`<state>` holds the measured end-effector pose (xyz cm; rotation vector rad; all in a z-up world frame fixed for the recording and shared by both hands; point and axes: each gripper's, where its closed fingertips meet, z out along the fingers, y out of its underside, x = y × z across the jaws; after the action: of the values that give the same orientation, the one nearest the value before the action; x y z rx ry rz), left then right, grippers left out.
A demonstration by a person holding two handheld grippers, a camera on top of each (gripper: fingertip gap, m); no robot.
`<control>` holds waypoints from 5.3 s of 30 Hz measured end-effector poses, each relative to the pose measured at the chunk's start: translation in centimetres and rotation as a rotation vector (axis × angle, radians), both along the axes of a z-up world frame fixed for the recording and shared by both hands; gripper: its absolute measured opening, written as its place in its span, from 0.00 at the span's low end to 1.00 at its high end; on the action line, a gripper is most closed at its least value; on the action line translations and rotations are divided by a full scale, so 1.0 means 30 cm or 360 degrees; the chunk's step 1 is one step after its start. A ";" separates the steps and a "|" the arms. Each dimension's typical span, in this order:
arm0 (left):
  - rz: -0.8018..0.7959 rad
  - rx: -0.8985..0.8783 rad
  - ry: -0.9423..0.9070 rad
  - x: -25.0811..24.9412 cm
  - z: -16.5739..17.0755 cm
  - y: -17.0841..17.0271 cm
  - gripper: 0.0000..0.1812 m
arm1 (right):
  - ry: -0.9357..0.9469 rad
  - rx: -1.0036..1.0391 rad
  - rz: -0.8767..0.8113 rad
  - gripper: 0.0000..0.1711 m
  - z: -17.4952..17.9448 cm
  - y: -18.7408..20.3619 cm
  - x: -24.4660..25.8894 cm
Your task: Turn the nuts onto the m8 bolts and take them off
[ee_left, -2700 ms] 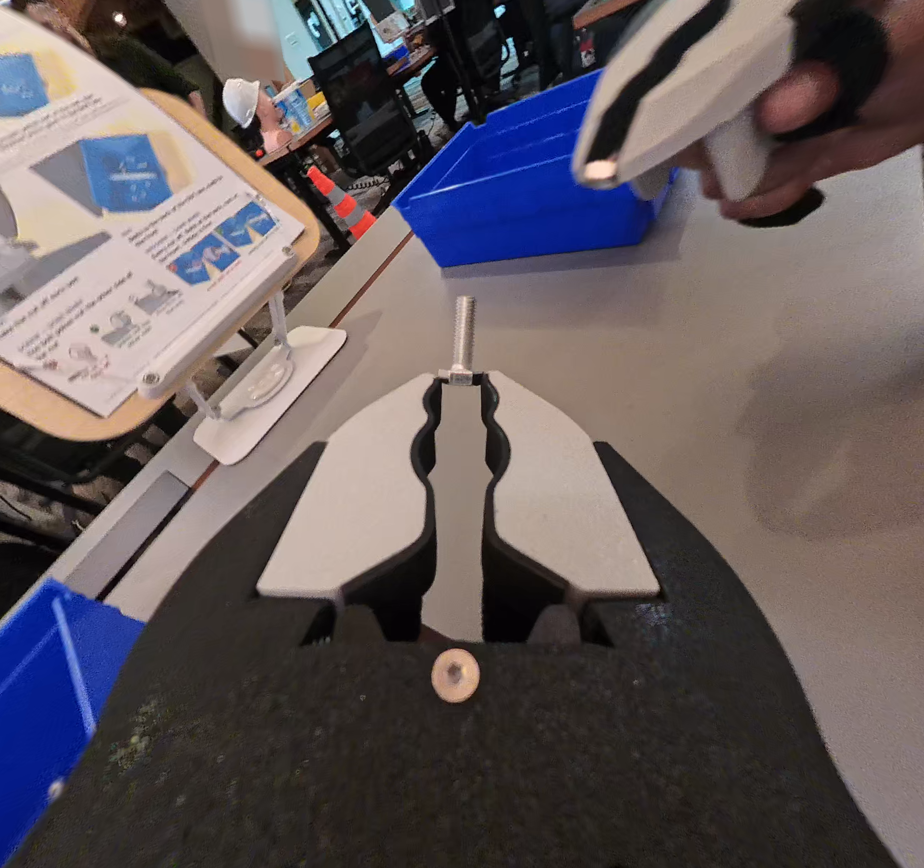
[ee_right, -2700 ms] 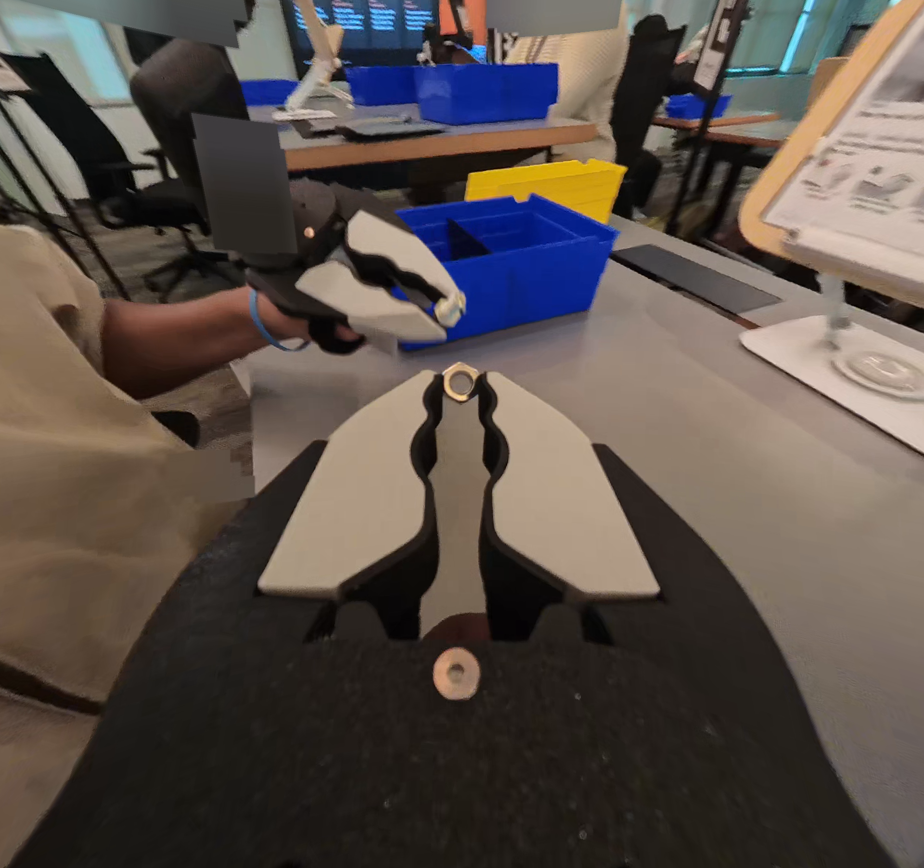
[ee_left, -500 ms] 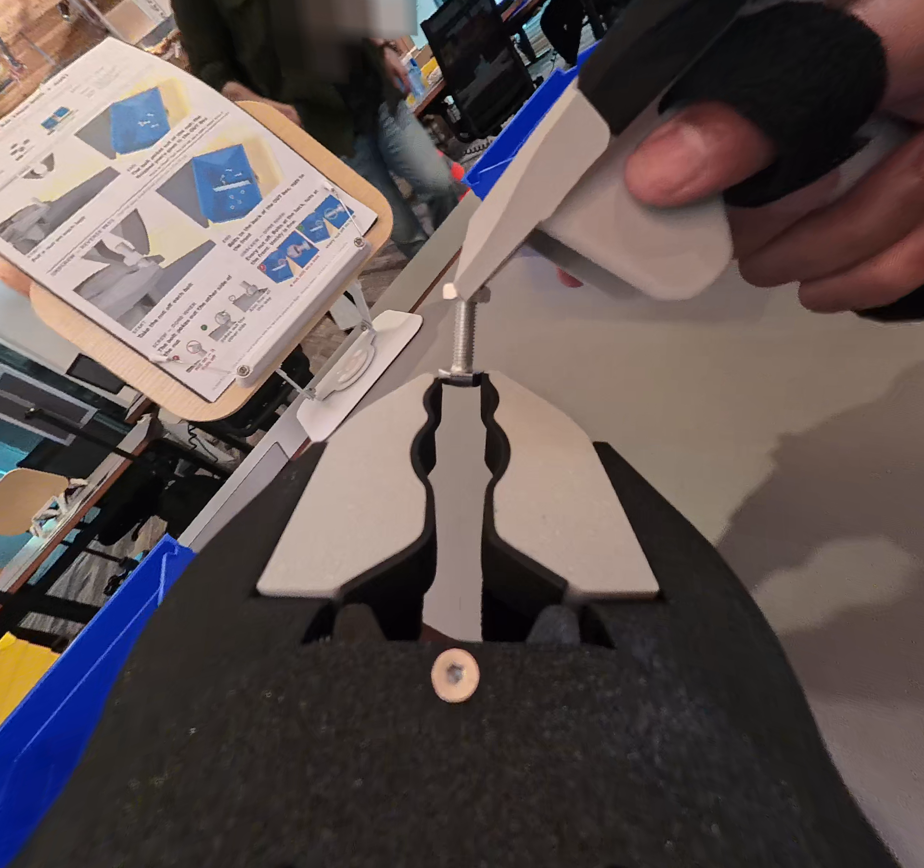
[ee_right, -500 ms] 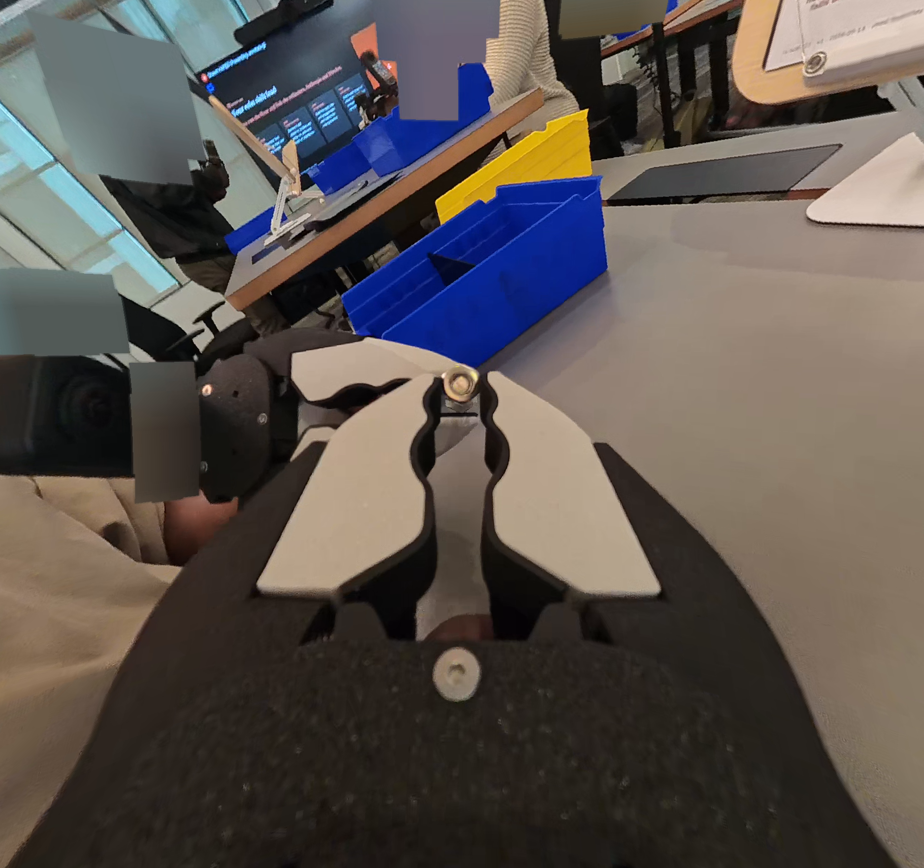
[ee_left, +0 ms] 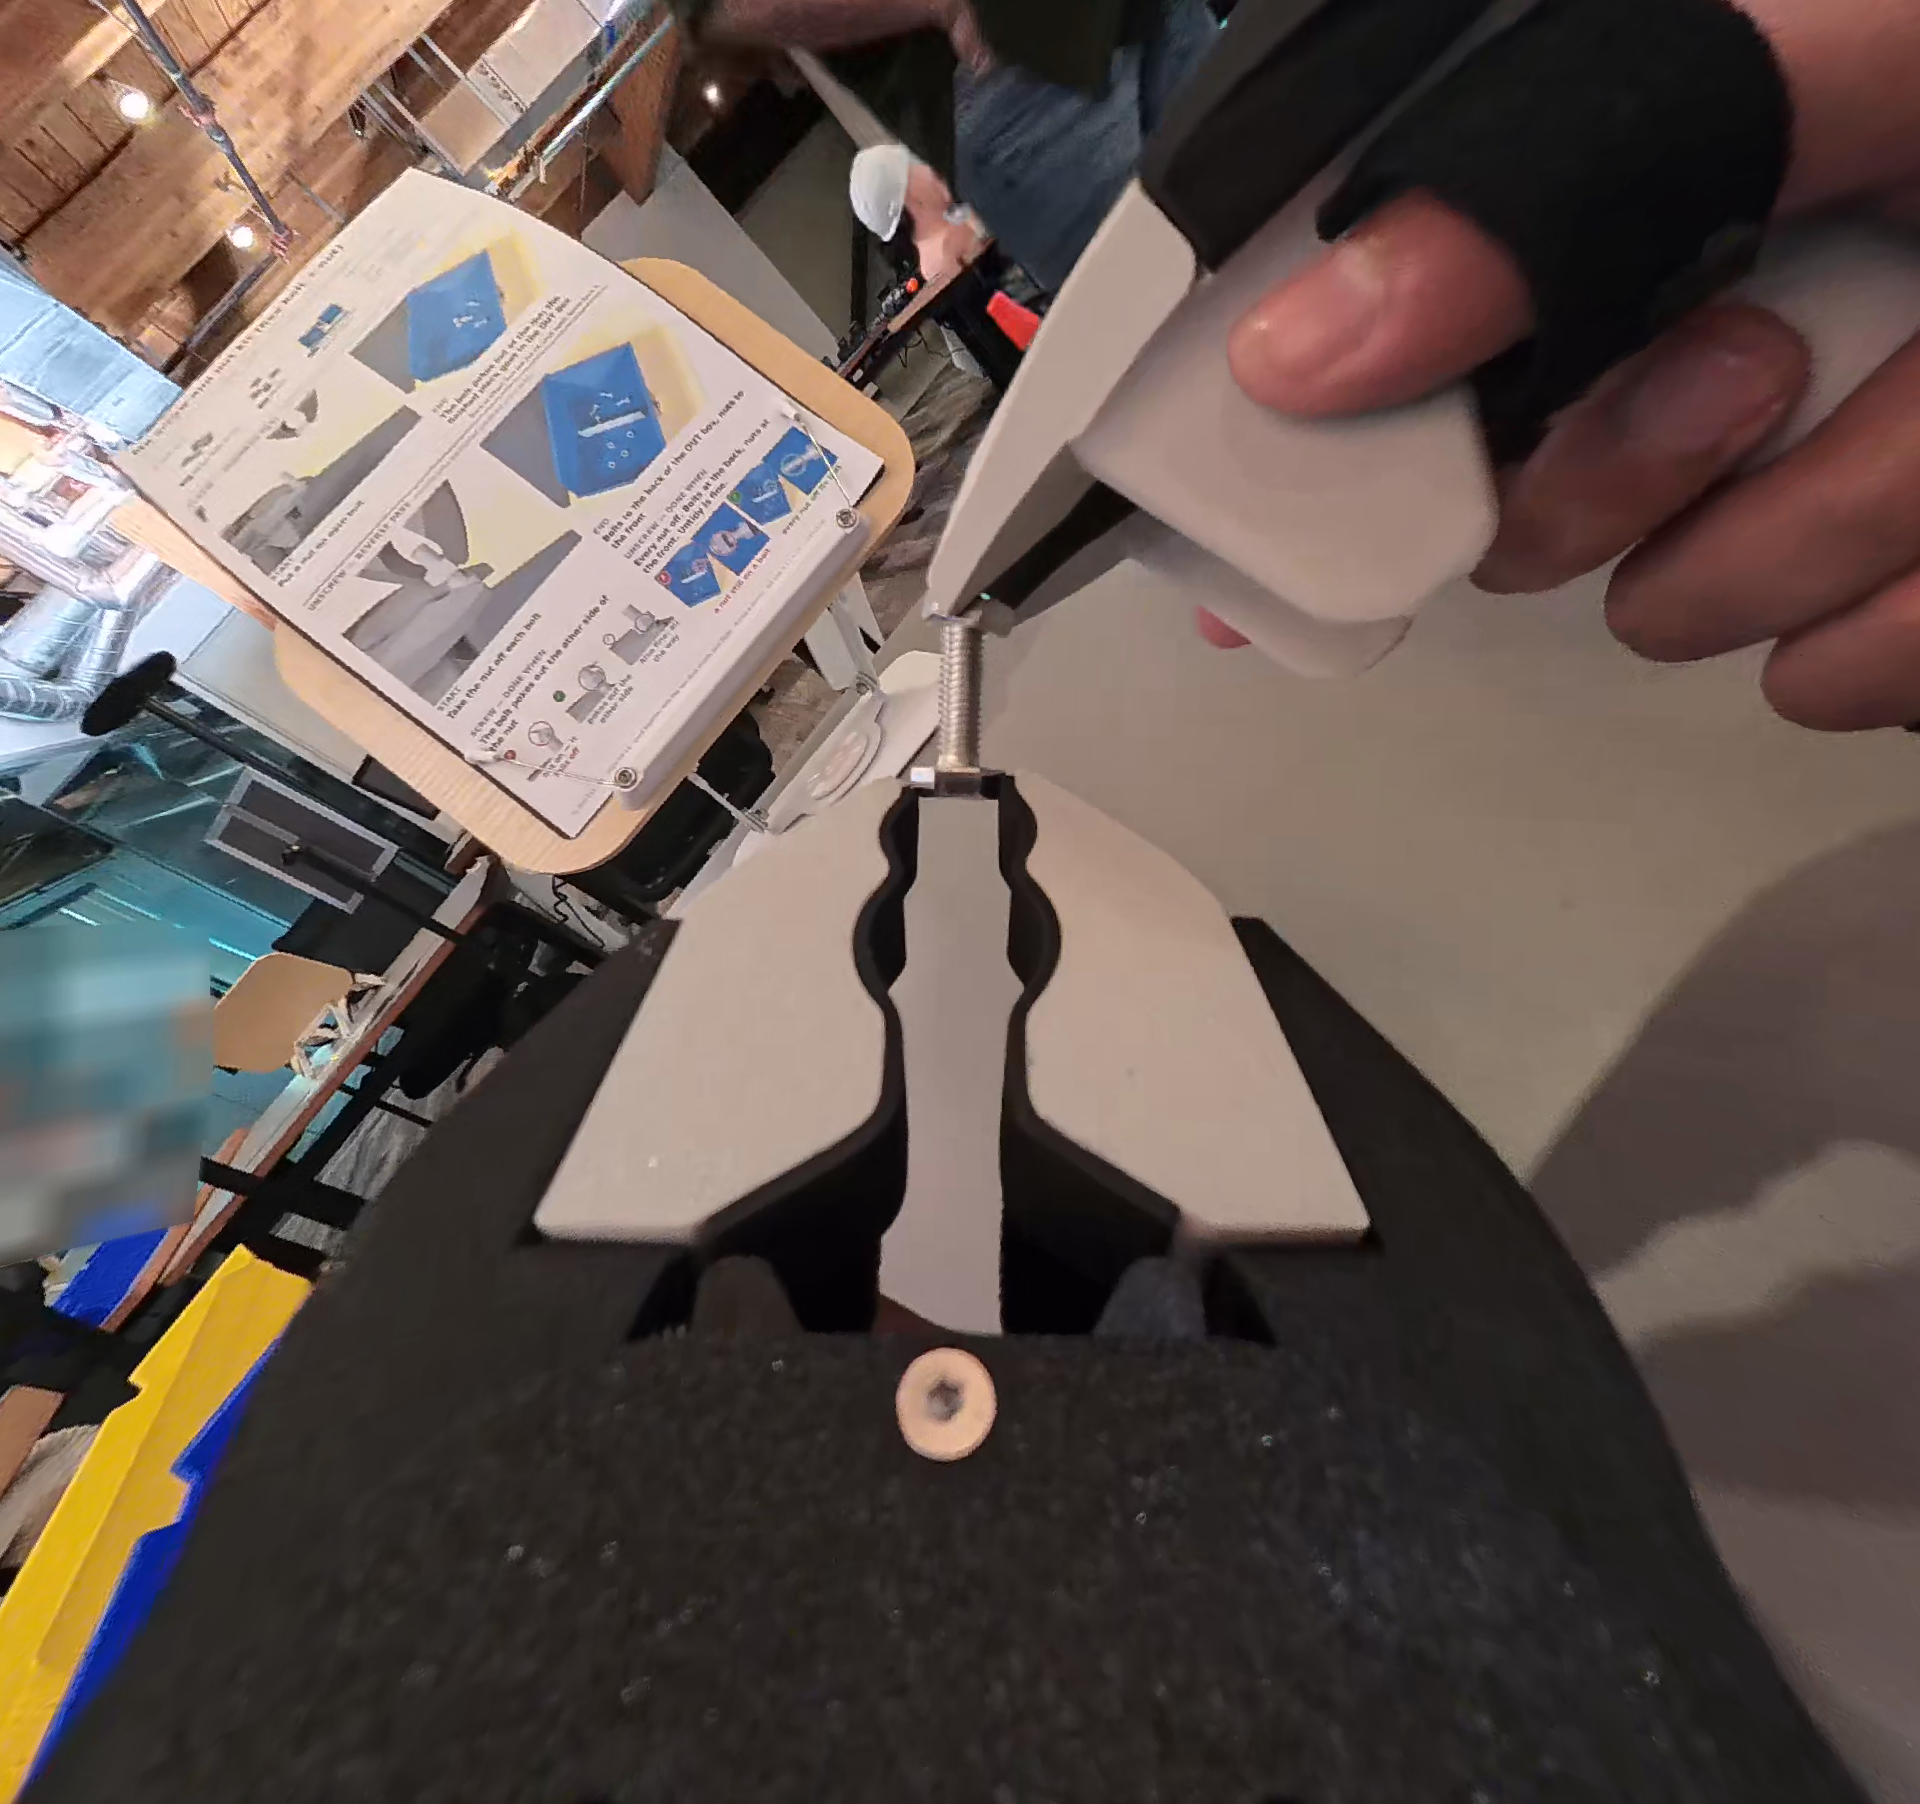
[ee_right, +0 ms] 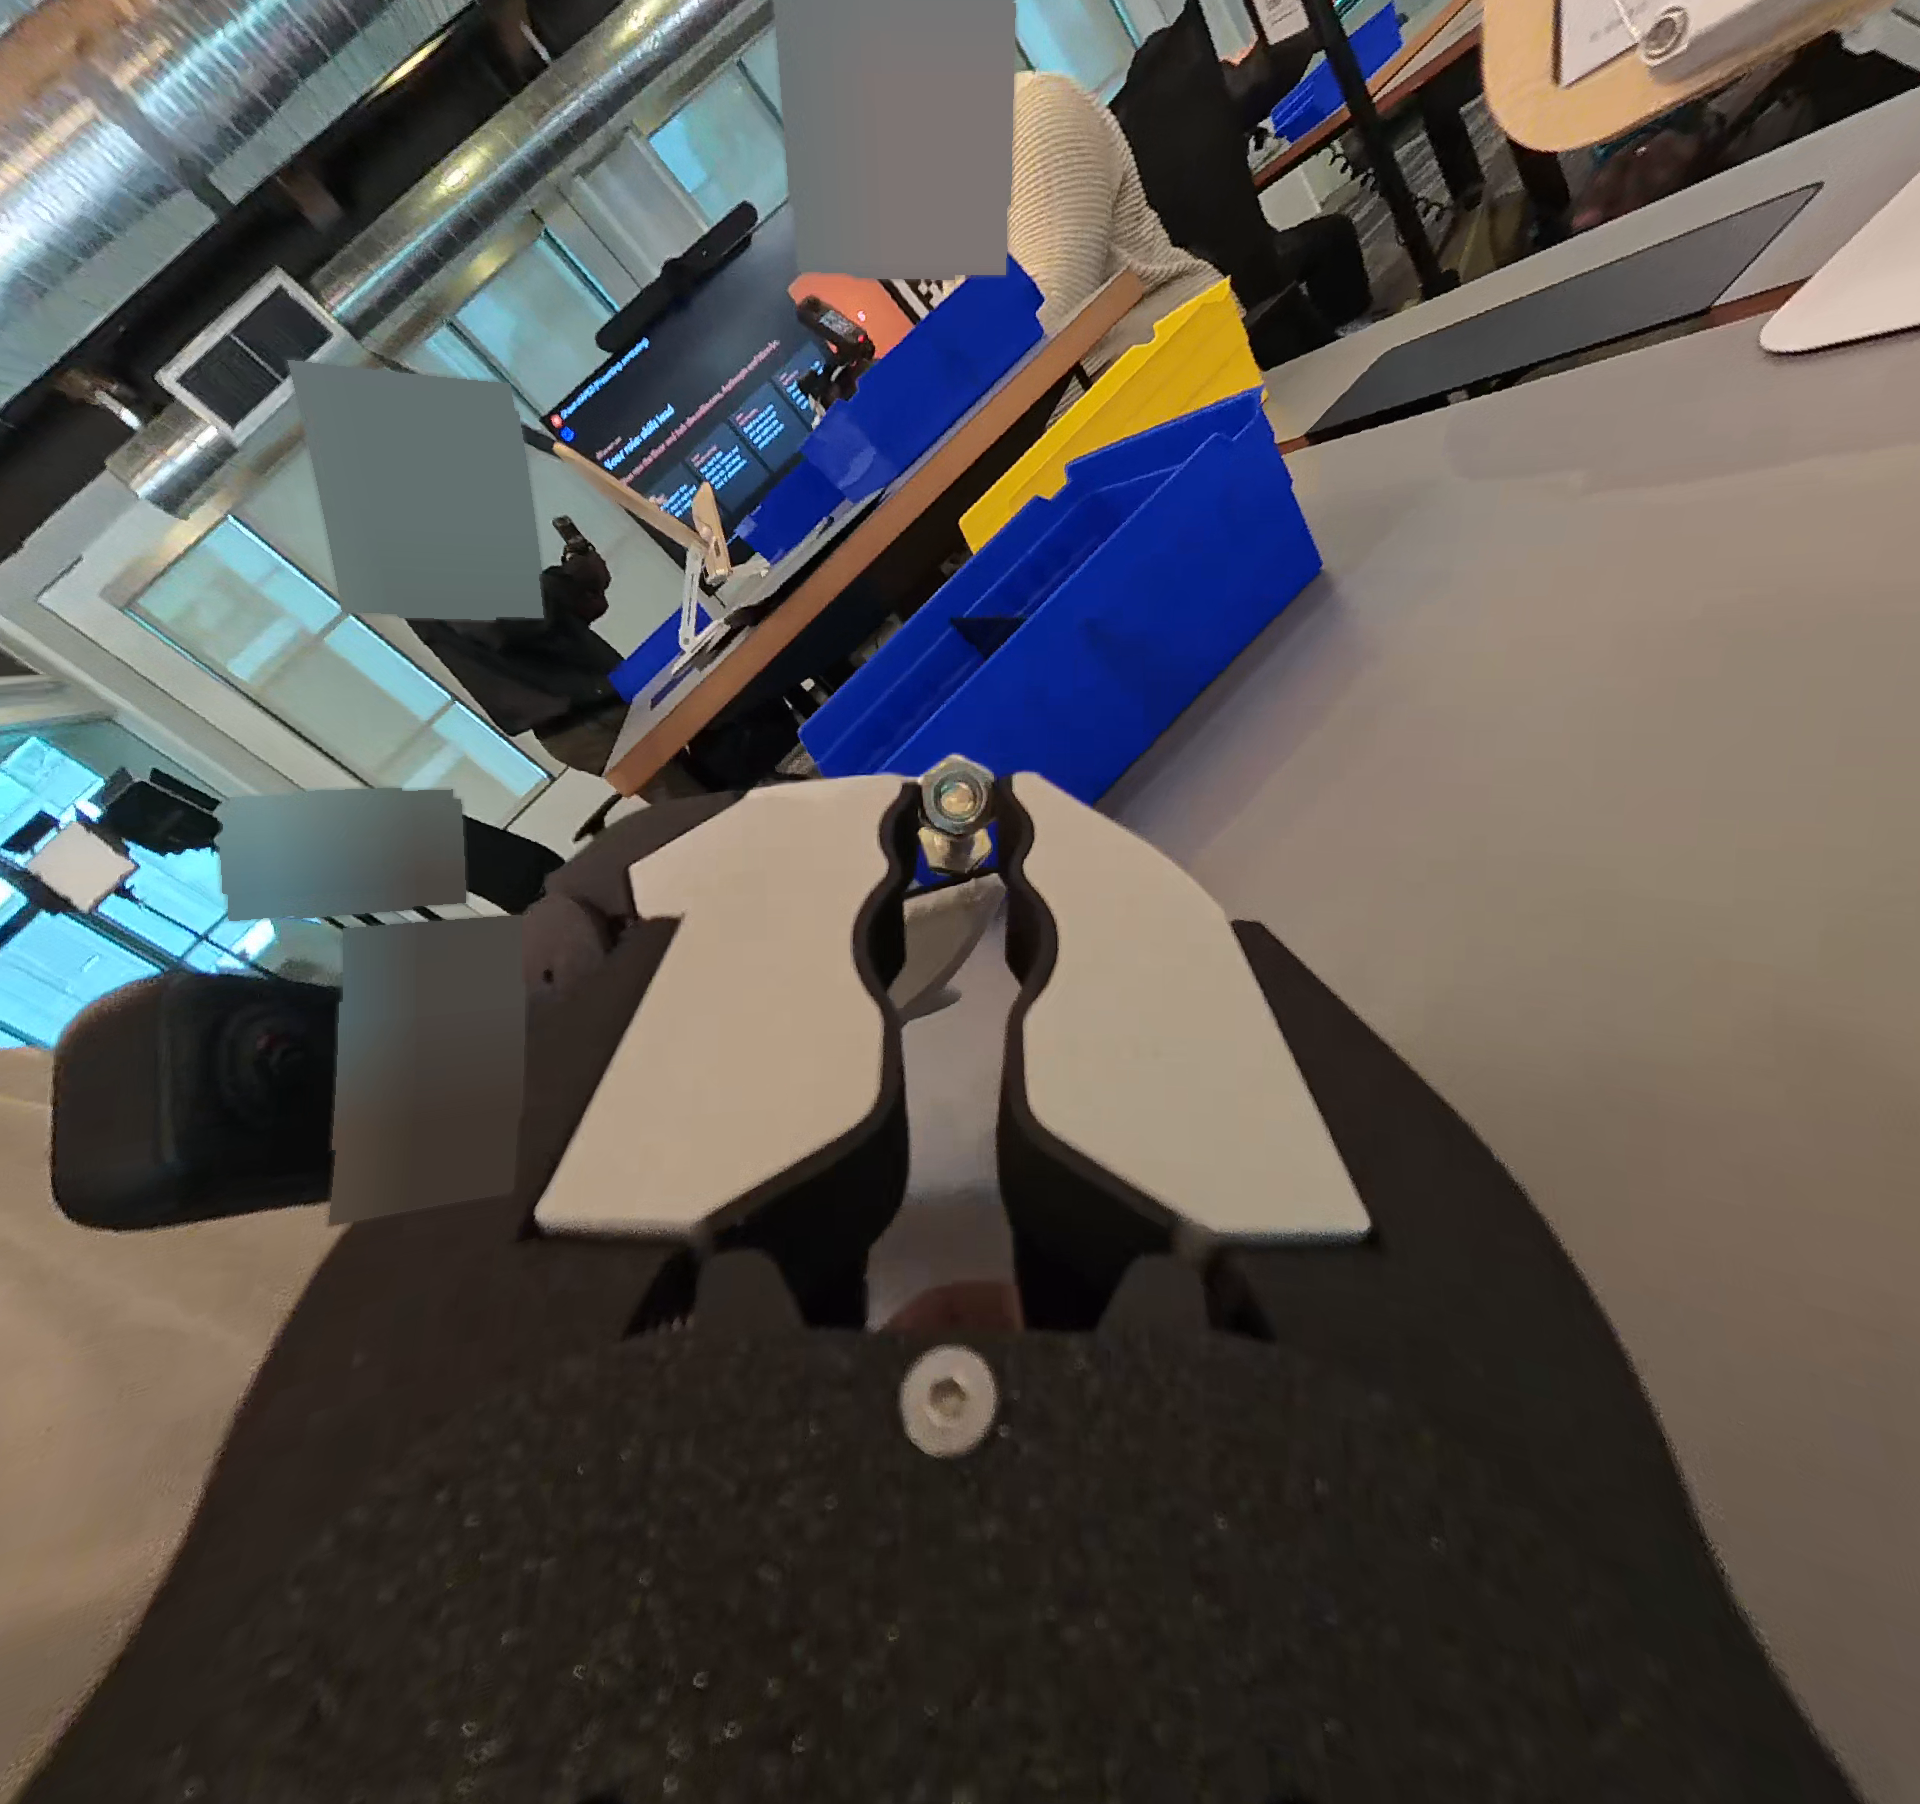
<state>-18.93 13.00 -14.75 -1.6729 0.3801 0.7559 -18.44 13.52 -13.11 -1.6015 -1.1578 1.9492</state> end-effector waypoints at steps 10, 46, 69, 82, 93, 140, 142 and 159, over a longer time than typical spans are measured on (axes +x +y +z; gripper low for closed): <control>-0.0103 -0.0008 -0.0148 0.005 0.000 -0.004 0.08 | -0.0034 0.0203 0.0108 0.09 0.010 -0.020 0.002; -0.1048 -0.0045 -0.1379 0.135 0.070 -0.068 0.08 | 0.0542 0.1102 0.0277 0.08 0.127 -0.073 0.094; -0.1190 -0.0009 -0.1594 0.162 0.088 -0.079 0.08 | 0.0589 0.1029 0.0346 0.08 0.135 -0.096 0.104; -0.1193 0.0026 -0.1561 0.161 0.103 -0.087 0.08 | 0.0589 0.1003 0.0366 0.11 0.136 -0.103 0.104; -0.1179 0.0045 -0.1552 0.143 0.108 -0.088 0.08 | 0.0566 0.0858 0.0481 0.21 0.157 -0.137 0.125; -0.0408 0.0163 -0.1077 -0.083 -0.089 -0.001 0.08 | -0.0381 0.1398 0.0089 0.22 -0.285 -0.056 0.402; -0.0402 0.0173 -0.1062 -0.081 -0.087 -0.011 0.08 | -0.0380 0.1355 0.0112 0.22 -0.295 -0.085 0.424; -0.0355 0.0194 -0.0969 0.014 -0.084 -0.191 0.08 | -0.0777 0.1803 0.0844 0.22 -0.858 -0.492 0.588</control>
<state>-18.52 7.27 -17.27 -1.6210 0.0824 0.0838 -0.79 -1.22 -38.85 -1.1436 -2.4449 0.6839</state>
